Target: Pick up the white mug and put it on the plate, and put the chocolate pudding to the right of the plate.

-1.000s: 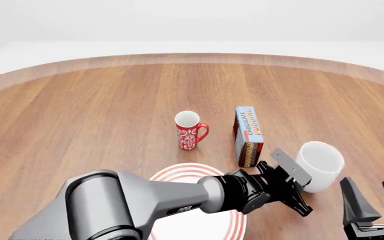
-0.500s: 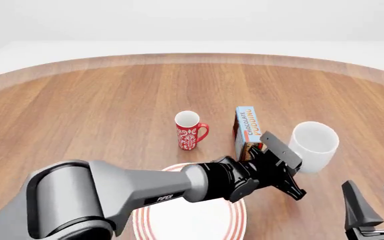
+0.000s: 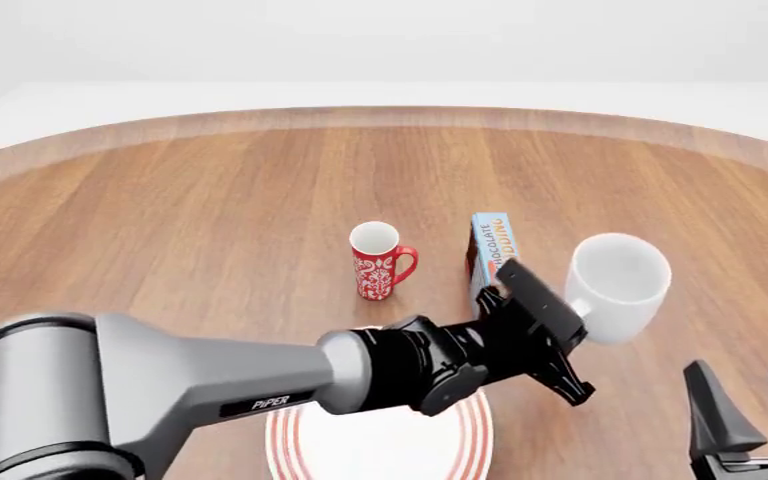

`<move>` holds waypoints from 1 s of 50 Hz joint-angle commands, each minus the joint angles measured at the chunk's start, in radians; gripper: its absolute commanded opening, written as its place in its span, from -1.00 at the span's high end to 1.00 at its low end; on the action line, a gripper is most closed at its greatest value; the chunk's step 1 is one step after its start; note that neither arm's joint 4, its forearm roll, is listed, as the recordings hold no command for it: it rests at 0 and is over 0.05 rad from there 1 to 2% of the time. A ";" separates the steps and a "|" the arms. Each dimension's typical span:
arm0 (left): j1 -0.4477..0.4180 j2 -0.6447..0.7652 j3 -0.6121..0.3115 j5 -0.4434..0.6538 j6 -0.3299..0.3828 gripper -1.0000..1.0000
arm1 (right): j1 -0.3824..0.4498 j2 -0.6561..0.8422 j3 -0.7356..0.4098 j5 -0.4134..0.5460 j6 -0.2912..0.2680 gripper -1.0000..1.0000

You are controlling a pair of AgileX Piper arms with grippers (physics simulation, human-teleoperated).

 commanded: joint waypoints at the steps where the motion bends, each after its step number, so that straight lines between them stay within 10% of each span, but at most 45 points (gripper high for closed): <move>1: -0.012 -0.074 0.096 -0.043 0.015 1.00 | 0.001 0.035 0.002 -0.037 -0.001 -1.00; 50: 0.002 -0.426 0.470 -0.130 0.019 1.00 | 0.001 0.060 0.001 -0.064 -0.004 -1.00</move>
